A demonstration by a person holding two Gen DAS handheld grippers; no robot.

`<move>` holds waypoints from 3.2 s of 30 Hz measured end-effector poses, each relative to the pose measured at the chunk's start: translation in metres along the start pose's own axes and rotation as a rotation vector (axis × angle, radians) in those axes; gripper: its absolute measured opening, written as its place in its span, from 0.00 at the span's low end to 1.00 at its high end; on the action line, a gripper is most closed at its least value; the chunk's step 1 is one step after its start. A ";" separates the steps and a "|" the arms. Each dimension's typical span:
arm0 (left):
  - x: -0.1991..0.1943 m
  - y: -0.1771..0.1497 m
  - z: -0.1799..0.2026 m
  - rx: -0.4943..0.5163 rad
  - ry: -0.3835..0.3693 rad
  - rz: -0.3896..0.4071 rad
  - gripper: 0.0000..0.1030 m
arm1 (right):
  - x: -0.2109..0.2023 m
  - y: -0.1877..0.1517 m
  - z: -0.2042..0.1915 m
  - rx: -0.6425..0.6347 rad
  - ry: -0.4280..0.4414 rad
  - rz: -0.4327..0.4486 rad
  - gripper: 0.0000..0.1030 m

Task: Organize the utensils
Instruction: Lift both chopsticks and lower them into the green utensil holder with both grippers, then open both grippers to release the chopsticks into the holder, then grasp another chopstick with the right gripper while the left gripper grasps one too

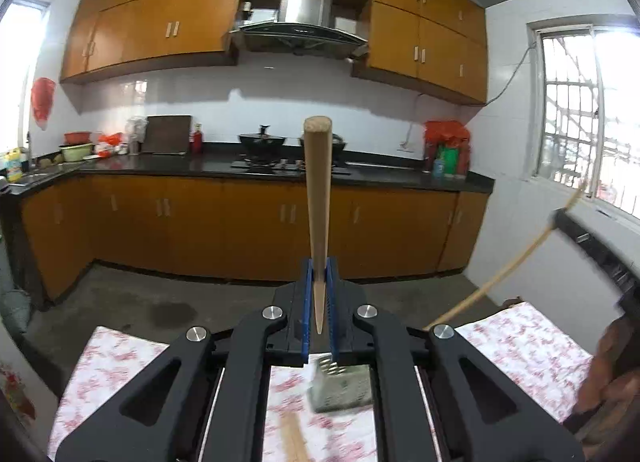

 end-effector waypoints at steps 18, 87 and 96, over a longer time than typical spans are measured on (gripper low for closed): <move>0.067 -0.069 0.020 -0.010 -0.039 -0.223 0.08 | 0.070 -0.085 0.000 0.005 -0.025 -0.206 0.33; 0.032 -0.308 -0.026 -0.066 0.075 -0.609 0.28 | 0.003 -0.338 0.056 0.105 -0.173 -0.772 0.10; 0.032 -0.309 -0.029 -0.012 0.121 -0.610 0.10 | -0.001 -0.339 0.055 0.075 -0.167 -0.771 0.08</move>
Point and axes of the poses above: each gripper's, at about its wrist camera, not at the fingertips, and x roughly the way its jaws point, z to its right, y to its top, the point moved 7 cm from there along x, roughly the way its jaws point, and after that the axes turned 4 degrees about -z, right-handed, at the moved point
